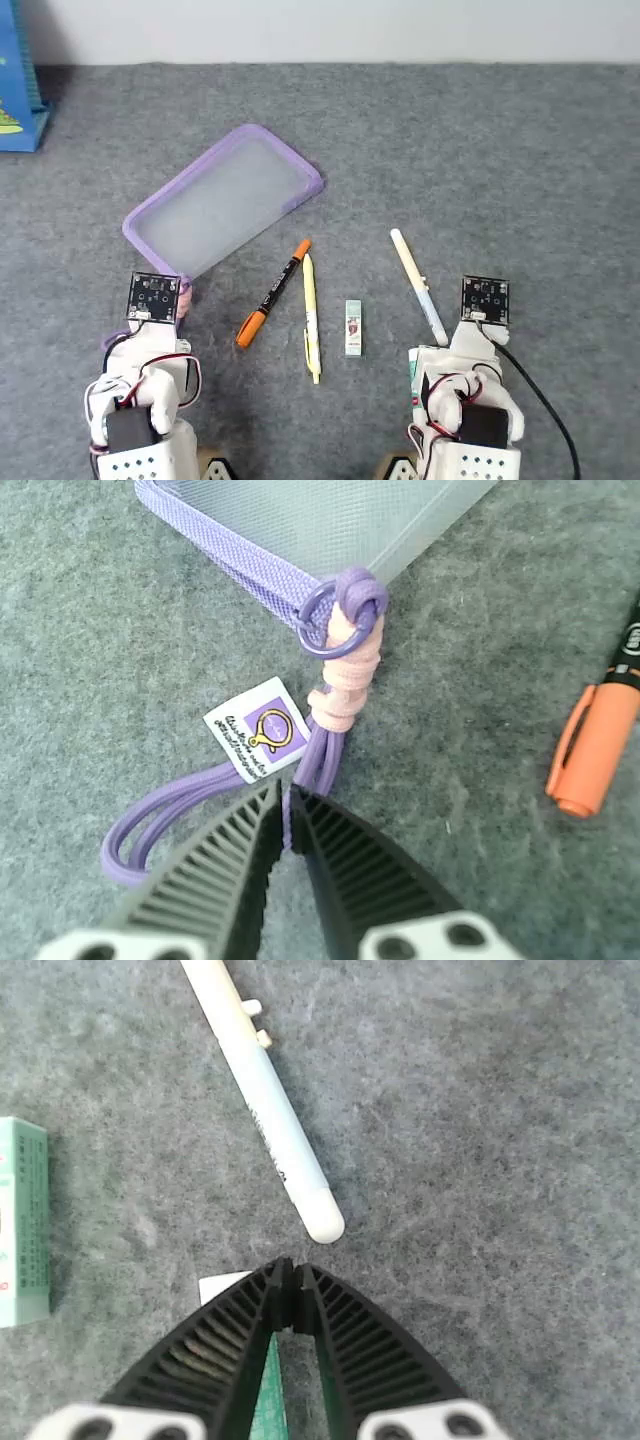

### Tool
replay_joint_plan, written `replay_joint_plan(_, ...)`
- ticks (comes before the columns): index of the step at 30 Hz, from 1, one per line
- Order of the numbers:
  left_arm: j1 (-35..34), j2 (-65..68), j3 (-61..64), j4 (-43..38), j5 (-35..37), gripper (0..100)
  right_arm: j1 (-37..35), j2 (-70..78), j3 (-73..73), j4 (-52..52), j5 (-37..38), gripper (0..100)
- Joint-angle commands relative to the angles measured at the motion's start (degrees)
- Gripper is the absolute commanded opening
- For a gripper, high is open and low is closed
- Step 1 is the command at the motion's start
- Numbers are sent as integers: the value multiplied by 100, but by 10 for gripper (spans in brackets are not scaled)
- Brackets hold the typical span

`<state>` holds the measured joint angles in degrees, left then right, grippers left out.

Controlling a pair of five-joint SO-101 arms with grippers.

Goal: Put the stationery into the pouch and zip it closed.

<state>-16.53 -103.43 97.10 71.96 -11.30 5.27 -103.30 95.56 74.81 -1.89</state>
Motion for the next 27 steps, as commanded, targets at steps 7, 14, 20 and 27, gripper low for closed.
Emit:
replay_joint_plan(7,26,-62,-57,35,-35,14,-40,-66,88,13,26,9)
replay_joint_plan(14,18,-62,-154,0,-62,14,-40,-66,88,13,26,9)
replay_joint_plan(20,-589,-62,-813,-334,-62,15,-31,-66,88,13,26,9)
replay_joint_plan(27,-1020,-62,-866,-738,-712,16,-31,-66,88,13,26,9)
